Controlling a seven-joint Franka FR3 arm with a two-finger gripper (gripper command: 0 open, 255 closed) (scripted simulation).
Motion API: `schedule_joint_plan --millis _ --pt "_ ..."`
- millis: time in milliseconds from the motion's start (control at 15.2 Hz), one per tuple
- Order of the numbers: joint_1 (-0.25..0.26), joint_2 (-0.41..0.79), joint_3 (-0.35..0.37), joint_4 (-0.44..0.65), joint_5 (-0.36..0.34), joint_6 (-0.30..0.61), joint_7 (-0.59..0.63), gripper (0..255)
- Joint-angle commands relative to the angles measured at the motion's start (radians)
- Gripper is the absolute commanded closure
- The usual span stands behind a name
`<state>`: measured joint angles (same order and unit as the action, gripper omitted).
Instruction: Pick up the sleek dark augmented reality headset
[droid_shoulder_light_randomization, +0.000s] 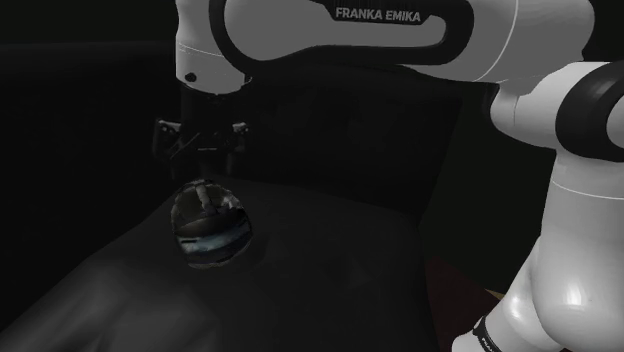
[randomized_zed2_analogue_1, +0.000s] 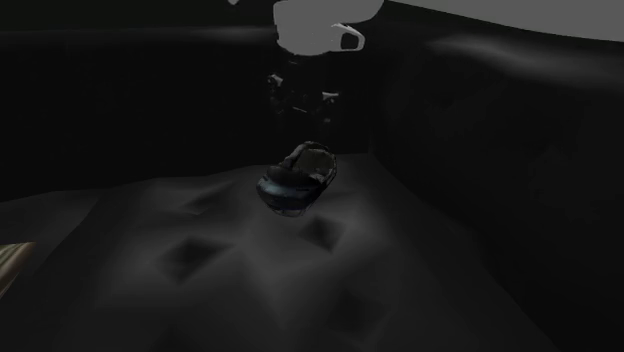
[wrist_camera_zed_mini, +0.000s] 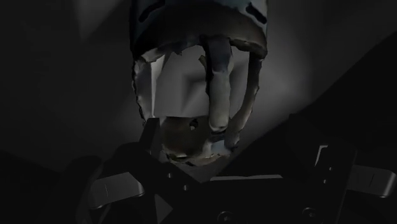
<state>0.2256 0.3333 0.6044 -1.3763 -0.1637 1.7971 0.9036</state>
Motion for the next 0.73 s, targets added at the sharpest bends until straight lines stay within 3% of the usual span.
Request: schedule_joint_plan --millis 0,462,528,660 --pt "0.008 0.018 -0.002 -0.001 -0.011 0.017 0.008 0" --pt "-0.004 0.011 -0.005 -0.086 -0.008 0.095 0.009 0" --pt "-0.004 0.012 -0.005 -0.086 -0.009 0.096 0.009 255" --pt "-0.004 0.013 -0.005 -0.086 -0.009 0.097 0.009 255"
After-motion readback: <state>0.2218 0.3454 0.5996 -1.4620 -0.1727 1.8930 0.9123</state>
